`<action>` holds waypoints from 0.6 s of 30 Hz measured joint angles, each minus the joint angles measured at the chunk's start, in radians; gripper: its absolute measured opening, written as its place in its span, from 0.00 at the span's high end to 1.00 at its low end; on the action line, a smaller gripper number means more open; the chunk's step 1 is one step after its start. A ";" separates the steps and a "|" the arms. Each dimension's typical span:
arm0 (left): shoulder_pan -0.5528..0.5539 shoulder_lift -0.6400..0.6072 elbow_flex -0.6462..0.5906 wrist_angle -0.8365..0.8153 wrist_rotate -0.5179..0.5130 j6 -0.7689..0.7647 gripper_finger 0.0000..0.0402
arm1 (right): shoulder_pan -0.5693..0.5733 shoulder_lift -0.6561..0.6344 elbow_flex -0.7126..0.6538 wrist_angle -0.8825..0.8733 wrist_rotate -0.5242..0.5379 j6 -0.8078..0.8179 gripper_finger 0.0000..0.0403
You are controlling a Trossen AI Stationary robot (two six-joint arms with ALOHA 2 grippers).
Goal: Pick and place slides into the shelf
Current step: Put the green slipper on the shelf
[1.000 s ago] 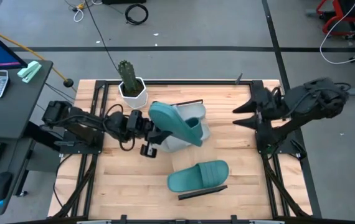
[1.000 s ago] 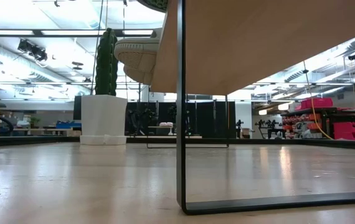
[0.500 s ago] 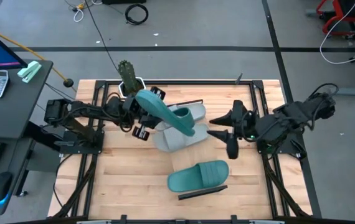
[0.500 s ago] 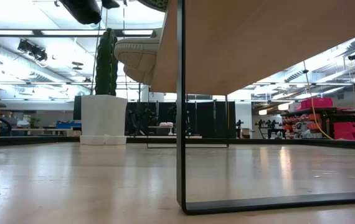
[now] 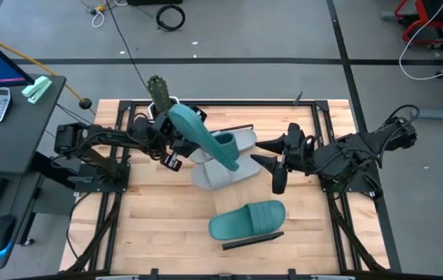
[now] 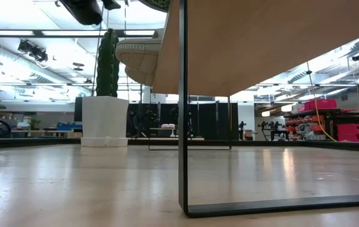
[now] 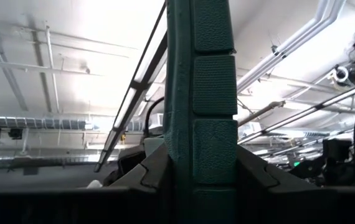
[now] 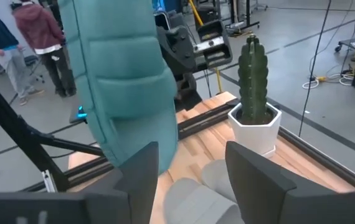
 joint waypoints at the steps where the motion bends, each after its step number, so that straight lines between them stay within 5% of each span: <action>1: 0.000 -0.001 0.001 0.001 0.001 -0.014 0.71 | 0.000 0.001 0.000 -0.001 0.000 0.000 0.52; 18: 0.000 -0.022 0.001 -0.001 0.014 0.023 0.72 | 0.002 0.001 0.001 0.099 0.032 -0.013 0.52</action>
